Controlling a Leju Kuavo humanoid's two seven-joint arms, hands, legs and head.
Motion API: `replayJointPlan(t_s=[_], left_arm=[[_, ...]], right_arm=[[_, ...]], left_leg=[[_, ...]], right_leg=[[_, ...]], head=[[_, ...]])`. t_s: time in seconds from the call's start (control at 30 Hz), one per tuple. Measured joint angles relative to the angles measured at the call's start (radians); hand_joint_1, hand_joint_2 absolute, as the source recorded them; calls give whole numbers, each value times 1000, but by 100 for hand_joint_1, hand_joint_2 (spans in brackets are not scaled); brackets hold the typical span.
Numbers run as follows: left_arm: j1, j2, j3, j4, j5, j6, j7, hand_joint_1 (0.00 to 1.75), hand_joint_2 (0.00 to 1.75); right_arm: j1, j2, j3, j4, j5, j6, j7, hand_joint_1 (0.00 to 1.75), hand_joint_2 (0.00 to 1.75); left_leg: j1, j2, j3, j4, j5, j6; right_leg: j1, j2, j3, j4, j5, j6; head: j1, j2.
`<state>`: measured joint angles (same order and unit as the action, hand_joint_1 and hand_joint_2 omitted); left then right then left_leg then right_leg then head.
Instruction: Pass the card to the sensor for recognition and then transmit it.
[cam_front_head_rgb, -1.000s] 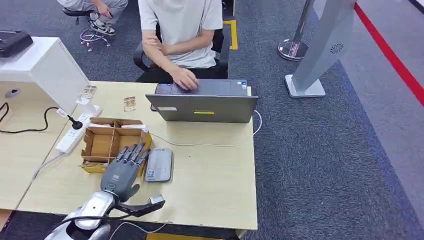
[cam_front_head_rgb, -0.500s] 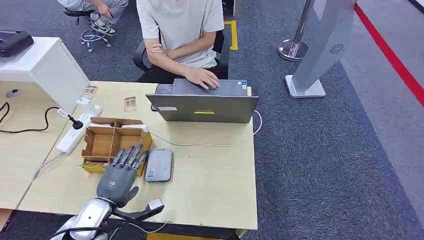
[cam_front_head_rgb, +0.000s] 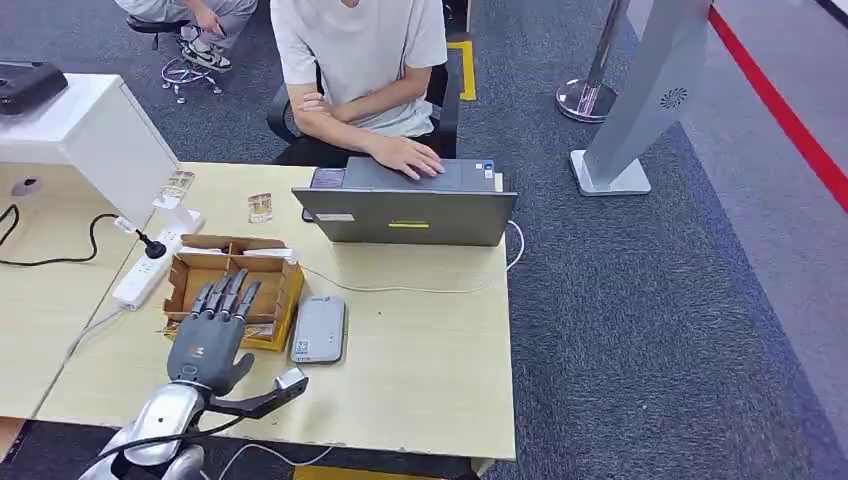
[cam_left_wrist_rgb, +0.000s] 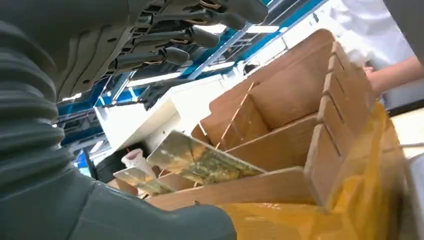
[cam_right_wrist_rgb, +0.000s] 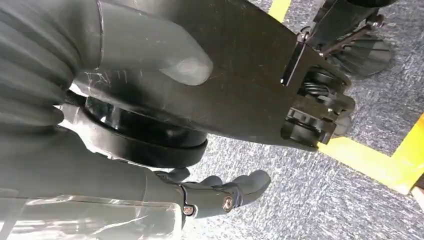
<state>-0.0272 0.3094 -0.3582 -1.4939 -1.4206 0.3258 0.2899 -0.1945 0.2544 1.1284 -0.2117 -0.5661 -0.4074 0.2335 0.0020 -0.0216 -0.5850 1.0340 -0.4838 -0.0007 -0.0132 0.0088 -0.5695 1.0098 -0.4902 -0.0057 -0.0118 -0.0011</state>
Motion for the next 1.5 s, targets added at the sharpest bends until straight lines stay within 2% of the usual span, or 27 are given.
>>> replayJointPlan(t_s=[0.3,1.5], left_arm=[[-15,-15,17,28,7,-19,-8,0,175],[-35,-49,55,51,-10,-13,21,0,175]], right_arm=[[0,0,0,0,-8,-1,-3,0,175],[-3,1,0,0,-19,-5,7,0,175]], left_leg=[[0,0,0,0,0,0],[0,0,0,0,0,0]], right_leg=[[0,0,0,0,0,0],[0,0,0,0,0,0]], head=[[0,0],[0,0]])
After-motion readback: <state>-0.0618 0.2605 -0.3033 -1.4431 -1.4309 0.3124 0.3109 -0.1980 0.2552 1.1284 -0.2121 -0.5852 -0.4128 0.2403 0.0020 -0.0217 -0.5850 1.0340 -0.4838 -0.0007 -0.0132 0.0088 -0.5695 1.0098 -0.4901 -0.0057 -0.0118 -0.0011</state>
